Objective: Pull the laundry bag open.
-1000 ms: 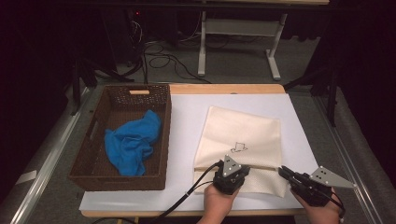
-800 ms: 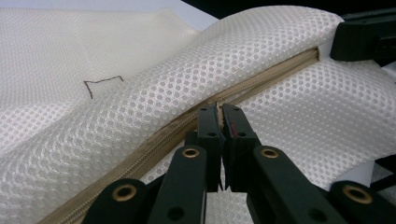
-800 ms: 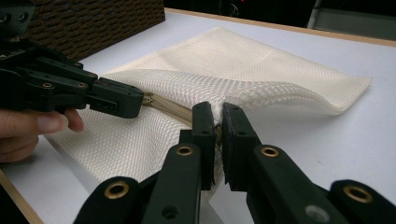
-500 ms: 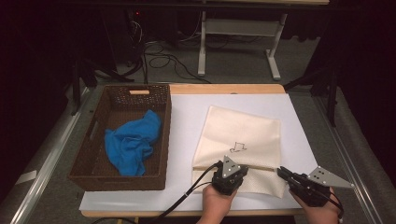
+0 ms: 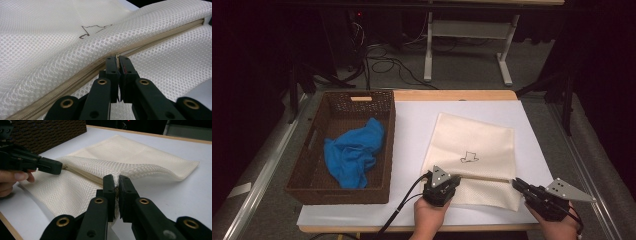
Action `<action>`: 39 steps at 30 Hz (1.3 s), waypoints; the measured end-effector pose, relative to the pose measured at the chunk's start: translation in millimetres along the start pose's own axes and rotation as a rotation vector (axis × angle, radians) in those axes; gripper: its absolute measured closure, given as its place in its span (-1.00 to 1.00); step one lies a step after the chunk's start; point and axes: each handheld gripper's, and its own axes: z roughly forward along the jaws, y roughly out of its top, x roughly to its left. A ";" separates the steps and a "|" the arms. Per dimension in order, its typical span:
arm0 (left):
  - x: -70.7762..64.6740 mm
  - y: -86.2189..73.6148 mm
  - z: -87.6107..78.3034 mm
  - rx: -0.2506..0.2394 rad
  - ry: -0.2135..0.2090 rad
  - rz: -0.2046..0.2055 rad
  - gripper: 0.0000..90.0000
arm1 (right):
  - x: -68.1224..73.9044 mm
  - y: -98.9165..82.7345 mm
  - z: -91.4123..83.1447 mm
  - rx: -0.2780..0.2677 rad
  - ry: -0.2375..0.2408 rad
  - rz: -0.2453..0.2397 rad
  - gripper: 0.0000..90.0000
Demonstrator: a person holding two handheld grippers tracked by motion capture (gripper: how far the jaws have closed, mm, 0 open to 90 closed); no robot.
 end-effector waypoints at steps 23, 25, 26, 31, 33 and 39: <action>28.7 -3.5 -31.3 0.018 0.089 -0.034 0.93 | -5.9 -0.5 -3.9 -0.010 -0.023 0.023 0.91; 29.6 -3.4 -32.1 0.018 0.091 -0.035 0.93 | -4.6 -0.4 -2.8 -0.005 -0.018 0.010 0.91; 30.6 -3.4 -32.7 0.022 0.090 -0.036 0.93 | -4.6 -0.4 -2.8 -0.005 -0.018 0.010 0.91; 47.7 -12.2 -42.9 0.038 0.166 -0.090 0.93 | -16.4 -2.9 -9.3 -0.020 -0.056 0.060 0.92; 53.3 -16.2 -48.1 0.055 0.179 -0.088 0.93 | -18.3 -4.3 -8.8 -0.010 -0.056 0.058 0.92; 52.7 -5.8 -53.3 0.108 0.203 -0.020 0.93 | -20.3 -3.9 -7.8 -0.010 -0.064 0.070 0.91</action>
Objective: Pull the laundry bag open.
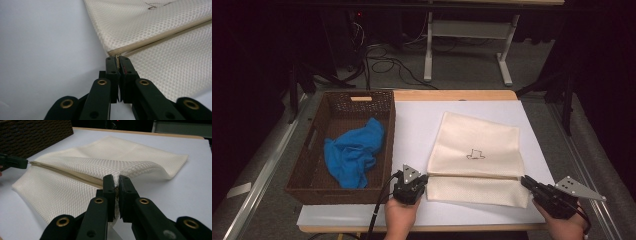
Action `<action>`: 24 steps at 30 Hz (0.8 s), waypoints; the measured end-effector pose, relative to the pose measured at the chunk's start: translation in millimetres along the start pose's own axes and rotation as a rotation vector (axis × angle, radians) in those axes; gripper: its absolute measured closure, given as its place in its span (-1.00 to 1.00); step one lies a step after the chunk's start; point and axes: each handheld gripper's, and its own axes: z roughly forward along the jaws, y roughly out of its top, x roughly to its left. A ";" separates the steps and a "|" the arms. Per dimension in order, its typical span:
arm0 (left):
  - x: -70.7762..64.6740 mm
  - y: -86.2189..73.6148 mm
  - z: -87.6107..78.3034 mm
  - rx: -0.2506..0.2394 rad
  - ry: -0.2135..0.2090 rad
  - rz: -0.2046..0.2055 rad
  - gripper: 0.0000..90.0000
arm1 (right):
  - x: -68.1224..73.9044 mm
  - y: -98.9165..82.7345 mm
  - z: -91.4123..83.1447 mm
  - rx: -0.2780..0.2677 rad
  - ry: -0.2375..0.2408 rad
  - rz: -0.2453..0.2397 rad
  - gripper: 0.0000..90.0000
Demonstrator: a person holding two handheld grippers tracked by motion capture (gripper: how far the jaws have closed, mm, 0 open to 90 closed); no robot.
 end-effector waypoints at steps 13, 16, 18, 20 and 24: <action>5.4 1.8 -0.6 0.015 -0.089 0.070 0.92 | -5.1 -3.3 0.8 0.026 -0.028 -0.009 0.90; 6.8 4.6 -1.8 -0.004 -0.095 0.063 0.92 | -2.5 -6.0 4.5 0.065 -0.036 -0.017 0.89; 7.4 3.7 -2.2 -0.005 -0.101 0.062 0.92 | -2.2 -6.9 5.2 0.071 -0.039 -0.022 0.88; 7.1 2.4 -1.9 -0.004 -0.102 0.069 0.92 | -1.4 -10.0 6.2 0.090 -0.039 -0.022 0.87; 7.1 2.6 -1.6 -0.012 -0.105 0.070 0.91 | -0.6 -18.2 6.8 0.144 -0.036 -0.020 0.85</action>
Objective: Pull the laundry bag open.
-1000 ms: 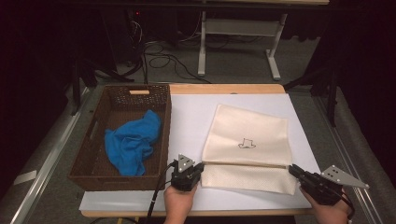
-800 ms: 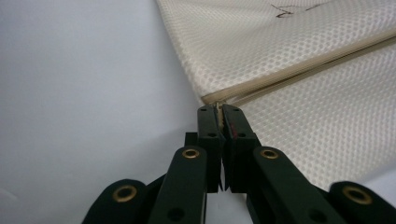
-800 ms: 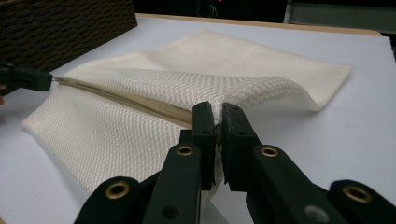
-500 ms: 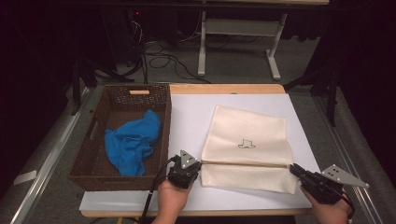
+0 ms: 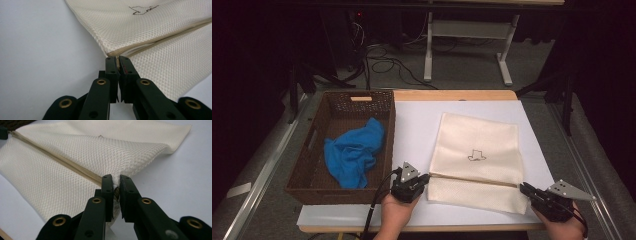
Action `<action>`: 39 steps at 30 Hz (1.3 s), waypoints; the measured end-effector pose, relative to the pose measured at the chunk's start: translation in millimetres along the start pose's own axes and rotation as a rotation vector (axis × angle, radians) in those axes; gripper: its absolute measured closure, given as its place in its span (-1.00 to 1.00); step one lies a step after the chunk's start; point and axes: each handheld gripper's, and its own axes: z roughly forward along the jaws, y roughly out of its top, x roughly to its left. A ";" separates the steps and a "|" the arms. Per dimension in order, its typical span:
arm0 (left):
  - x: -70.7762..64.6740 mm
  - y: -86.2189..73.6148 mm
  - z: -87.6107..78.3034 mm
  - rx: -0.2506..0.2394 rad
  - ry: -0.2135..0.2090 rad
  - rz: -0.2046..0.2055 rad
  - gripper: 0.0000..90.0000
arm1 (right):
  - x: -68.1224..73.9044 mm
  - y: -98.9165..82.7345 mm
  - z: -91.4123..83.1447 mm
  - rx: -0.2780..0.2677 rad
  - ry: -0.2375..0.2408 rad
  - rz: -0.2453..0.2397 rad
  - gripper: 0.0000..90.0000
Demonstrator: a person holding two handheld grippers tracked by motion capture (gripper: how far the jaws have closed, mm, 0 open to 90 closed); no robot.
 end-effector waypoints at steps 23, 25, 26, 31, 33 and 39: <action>0.2 -1.8 2.9 0.009 0.049 0.014 0.68 | -5.2 -4.7 10.3 0.039 -0.010 0.026 0.31; -0.1 -1.9 3.0 0.007 0.052 0.018 0.61 | -7.7 -3.2 12.2 0.028 -0.024 0.030 0.25; -0.4 -2.0 3.1 0.005 0.052 0.021 0.61 | -7.7 -3.2 12.2 0.028 -0.024 0.030 0.25; -3.1 -1.0 1.6 -0.023 0.063 0.033 0.30 | -15.7 5.5 23.1 0.016 -0.040 0.039 0.19; -5.0 -0.4 1.0 -0.036 0.067 0.044 0.20 | -19.7 10.9 31.3 0.027 -0.052 0.032 0.20; -10.0 1.2 -2.1 -0.054 0.083 0.075 0.10 | -33.4 16.3 66.3 0.144 -0.068 0.056 0.39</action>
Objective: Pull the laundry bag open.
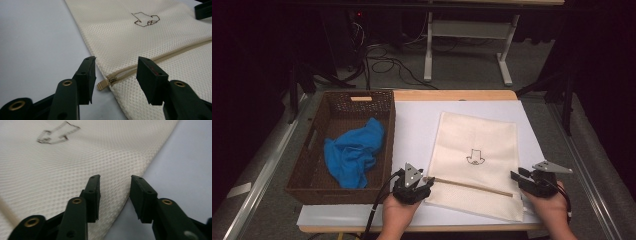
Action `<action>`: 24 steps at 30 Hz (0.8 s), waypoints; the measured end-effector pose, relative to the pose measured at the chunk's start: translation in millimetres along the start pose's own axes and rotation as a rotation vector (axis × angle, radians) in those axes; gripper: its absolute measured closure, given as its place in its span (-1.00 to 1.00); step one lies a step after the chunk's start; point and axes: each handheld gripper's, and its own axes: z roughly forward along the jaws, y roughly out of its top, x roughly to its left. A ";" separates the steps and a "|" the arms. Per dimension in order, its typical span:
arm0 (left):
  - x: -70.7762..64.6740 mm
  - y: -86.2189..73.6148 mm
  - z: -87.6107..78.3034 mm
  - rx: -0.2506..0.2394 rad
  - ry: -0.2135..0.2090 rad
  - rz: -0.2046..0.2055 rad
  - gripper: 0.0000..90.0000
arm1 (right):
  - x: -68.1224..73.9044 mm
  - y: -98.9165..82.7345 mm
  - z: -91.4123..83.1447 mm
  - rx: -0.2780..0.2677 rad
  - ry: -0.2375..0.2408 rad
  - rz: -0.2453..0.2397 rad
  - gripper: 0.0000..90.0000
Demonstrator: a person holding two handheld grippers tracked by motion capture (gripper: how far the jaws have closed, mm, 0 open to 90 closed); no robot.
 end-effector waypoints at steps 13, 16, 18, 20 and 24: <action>-9.2 29.2 -33.5 -0.122 0.038 0.038 -0.03 | -2.4 12.3 0.7 -0.040 -0.036 -0.026 0.81; -9.1 35.7 -43.9 -0.150 0.056 0.041 -0.14 | -0.9 8.0 -14.2 -0.104 -0.009 -0.048 0.52; -8.3 38.9 -50.7 -0.156 0.069 0.050 -0.17 | 1.1 4.9 -20.0 -0.123 0.007 -0.052 0.34; -6.3 41.2 -56.8 -0.148 0.067 0.050 -0.26 | 3.8 3.4 -27.7 -0.160 0.021 -0.037 0.10; -0.5 43.5 -69.9 -0.150 0.097 0.054 -0.33 | 7.3 1.0 -32.9 -0.186 0.037 -0.043 -0.05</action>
